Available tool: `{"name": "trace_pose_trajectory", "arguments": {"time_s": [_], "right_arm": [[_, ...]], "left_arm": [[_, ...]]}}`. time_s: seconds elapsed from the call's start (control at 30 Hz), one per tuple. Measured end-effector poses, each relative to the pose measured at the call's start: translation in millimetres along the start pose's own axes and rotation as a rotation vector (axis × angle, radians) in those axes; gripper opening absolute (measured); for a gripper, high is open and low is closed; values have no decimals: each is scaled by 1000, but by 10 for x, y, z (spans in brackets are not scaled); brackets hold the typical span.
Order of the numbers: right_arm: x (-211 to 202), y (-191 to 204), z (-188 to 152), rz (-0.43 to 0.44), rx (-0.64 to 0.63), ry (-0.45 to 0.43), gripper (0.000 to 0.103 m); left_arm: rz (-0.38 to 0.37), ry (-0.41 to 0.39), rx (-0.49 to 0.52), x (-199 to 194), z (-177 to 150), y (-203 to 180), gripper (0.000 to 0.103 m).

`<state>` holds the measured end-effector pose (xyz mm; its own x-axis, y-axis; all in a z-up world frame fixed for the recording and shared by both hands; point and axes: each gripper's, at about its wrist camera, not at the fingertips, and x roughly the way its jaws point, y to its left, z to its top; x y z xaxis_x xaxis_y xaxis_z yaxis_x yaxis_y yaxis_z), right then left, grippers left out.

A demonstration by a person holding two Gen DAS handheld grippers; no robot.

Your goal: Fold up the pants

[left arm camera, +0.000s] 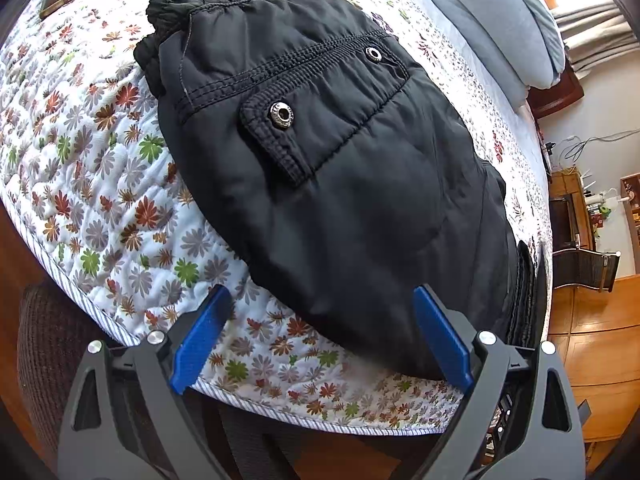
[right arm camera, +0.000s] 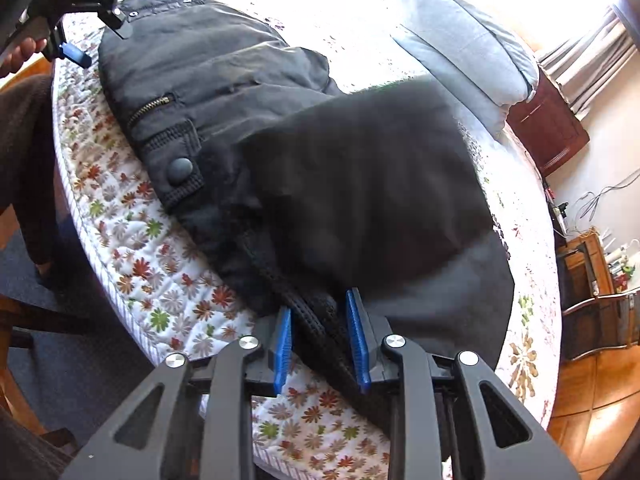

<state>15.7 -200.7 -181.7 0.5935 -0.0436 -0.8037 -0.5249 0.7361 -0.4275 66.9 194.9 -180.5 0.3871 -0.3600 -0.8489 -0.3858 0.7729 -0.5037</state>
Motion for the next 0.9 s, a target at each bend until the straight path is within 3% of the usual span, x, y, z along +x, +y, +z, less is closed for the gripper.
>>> {"name": "trace_pose_trajectory", "arguments": {"time_s": [0.2, 0.27, 0.33, 0.4, 0.47, 0.53, 0.73, 0.9], "right_arm": [[-102, -183, -14, 96, 145, -30, 34], [-220, -304, -29, 190, 251, -80, 42], [-355, -391, -28, 279, 334, -146, 42], [-460, -420, 2, 315, 385, -204, 48], [-512, -384, 81, 314, 386, -234, 62], [-498, -281, 196, 304, 340, -231, 68], [-236, 62, 486, 250, 232, -178, 68], [-38, 23, 527, 171, 285, -136, 65]], "left_arm": [[-2, 0, -3, -17, -12, 10, 92], [-3, 0, -5, -25, -18, 21, 92], [-4, 0, -5, -33, -25, 30, 92], [-4, -1, -6, -34, -25, 33, 92], [-6, -1, -10, -40, -41, 41, 92], [-8, 3, -15, -43, -82, 45, 92], [-23, 0, -36, -104, -156, 114, 92], [-40, -11, -54, -182, -160, 187, 92]]}}
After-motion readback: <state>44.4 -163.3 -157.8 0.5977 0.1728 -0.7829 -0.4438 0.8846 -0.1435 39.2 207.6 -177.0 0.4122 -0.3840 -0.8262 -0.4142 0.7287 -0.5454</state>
